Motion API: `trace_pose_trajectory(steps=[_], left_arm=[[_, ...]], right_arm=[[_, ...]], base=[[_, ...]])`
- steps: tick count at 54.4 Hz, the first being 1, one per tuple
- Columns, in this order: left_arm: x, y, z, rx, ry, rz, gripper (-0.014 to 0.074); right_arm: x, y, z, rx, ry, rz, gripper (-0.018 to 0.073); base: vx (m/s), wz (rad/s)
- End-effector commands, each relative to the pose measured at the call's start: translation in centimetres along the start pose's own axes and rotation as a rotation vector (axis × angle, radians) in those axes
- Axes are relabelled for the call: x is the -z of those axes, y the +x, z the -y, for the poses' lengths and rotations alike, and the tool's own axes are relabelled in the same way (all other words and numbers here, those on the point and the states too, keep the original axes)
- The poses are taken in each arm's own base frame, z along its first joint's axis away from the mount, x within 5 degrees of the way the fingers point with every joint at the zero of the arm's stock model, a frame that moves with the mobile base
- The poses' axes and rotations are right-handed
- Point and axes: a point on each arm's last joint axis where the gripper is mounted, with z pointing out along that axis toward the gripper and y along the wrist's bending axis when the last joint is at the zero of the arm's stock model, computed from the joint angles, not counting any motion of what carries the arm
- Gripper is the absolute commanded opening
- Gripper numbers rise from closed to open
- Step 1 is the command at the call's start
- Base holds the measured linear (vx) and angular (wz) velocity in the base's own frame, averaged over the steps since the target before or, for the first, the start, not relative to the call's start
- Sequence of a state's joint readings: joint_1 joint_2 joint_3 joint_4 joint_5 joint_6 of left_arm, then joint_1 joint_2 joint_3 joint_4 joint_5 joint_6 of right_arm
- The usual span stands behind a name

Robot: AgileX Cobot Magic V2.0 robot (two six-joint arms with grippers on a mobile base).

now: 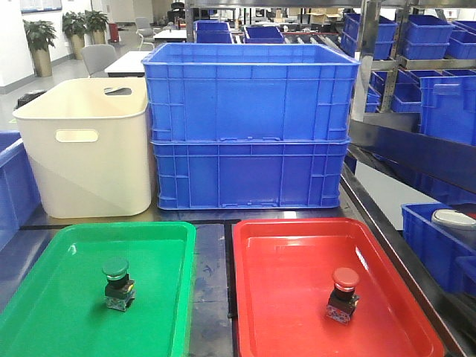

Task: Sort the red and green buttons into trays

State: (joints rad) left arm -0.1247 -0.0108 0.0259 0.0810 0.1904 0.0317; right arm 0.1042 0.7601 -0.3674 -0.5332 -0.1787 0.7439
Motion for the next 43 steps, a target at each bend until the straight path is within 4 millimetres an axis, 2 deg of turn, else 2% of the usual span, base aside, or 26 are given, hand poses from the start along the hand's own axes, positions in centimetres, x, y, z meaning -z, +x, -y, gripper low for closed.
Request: trace_pose_trajectory(steps=[1, 5, 12, 22, 26, 33, 43], left_arm=[[0.3, -1.6, -0.1, 0.017, -0.006, 0.118, -0.0006], [0.3, -1.6, -0.1, 0.017, -0.006, 0.118, -0.0006], [0.3, -1.6, -0.1, 0.017, -0.006, 0.118, -0.0006], [0.3, -1.6, -0.1, 0.017, -0.006, 0.118, -0.0006], [0.3, -1.6, -0.1, 0.017, -0.006, 0.118, -0.0006], [0.3, -1.6, -0.1, 0.017, -0.006, 0.118, -0.0006], [0.3, -1.6, -0.1, 0.017, -0.006, 0.116, -0.0006]], right_arm=[[1.7, 0.3, -0.1, 0.098, 0.039, -0.029, -0.0008], [3.3, 1.5, 0.0, 0.165, 0.029, -0.053, -0.0008], [5.9, 3.7, 0.8, 0.161, 0.049, 0.054, -0.0008], [7.4, 8.5, 2.5, 0.138, 0.14, 0.099, -0.0008], [7.9, 9.2, 2.6, 0.137, 0.146, 0.145, -0.0008], [8.9, 9.0, 2.4, 0.124, 0.132, 0.207, -0.0008], [8.8, 9.2, 2.5, 0.12, 0.136, 0.183, -0.0008]], base=[[0.0, 0.0], [0.0, 0.0], [0.0, 0.0], [0.0, 0.0], [0.0, 0.0], [0.0, 0.0], [0.0, 0.0]])
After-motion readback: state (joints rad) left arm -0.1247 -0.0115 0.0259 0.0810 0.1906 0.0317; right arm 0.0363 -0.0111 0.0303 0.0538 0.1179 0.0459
